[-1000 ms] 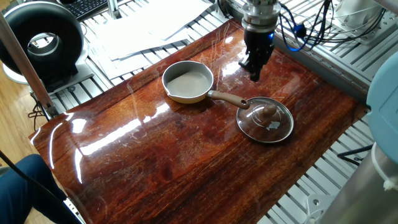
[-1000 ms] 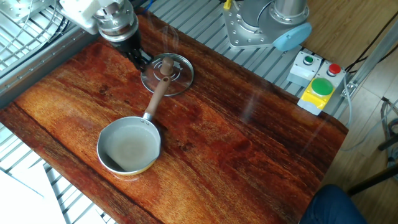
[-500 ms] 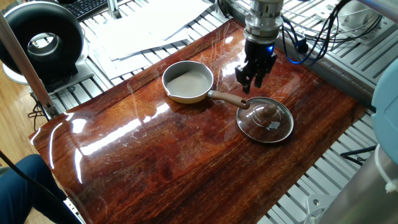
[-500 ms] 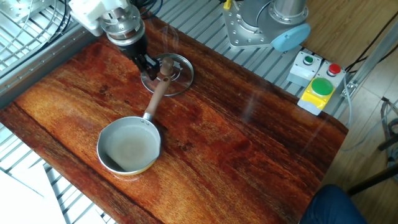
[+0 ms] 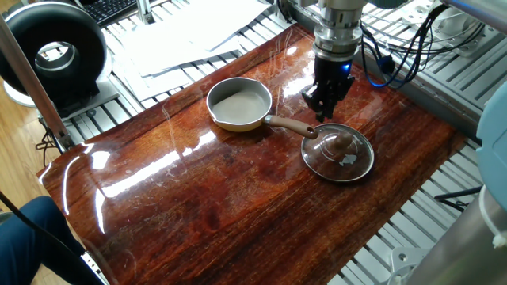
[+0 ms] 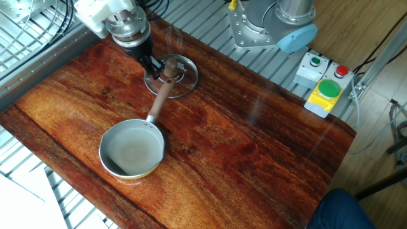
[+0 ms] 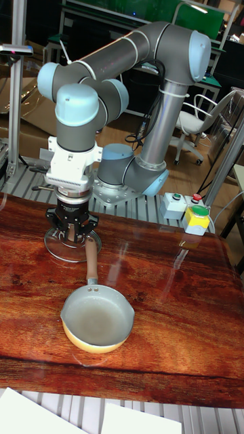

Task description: Cover the pot with the lid

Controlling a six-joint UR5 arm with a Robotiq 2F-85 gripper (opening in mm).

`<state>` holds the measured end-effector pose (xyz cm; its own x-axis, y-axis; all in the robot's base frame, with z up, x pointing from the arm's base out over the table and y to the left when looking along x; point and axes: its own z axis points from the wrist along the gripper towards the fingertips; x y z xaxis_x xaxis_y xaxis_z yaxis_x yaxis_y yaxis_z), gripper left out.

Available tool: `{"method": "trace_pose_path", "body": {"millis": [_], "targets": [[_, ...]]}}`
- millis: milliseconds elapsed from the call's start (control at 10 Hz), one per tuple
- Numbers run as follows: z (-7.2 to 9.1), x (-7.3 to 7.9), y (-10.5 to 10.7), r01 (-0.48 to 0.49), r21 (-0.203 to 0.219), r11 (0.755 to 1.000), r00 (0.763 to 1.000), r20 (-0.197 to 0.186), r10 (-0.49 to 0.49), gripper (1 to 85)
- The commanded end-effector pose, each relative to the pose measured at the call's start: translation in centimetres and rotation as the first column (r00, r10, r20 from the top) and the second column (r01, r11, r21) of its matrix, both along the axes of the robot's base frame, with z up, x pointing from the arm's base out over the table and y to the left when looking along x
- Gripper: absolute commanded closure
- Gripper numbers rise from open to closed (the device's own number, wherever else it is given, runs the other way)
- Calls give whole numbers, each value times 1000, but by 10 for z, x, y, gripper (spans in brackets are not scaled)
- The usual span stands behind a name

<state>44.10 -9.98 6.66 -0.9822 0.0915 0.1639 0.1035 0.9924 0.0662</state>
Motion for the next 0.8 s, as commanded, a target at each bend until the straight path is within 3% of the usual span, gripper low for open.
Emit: {"method": "trace_pose_path", "body": {"millis": [0, 300, 500, 700], "targets": [[-2, 18, -2, -4, -4, 1000, 997, 74, 4, 420], [-1, 18, 7, 17, 26, 1000, 997, 70, -19, 353], [-4, 15, -1, 15, 6, 1000, 997, 72, -15, 347], [-7, 3, -10, 28, -6, 1000, 998, 64, -27, 347]]}}
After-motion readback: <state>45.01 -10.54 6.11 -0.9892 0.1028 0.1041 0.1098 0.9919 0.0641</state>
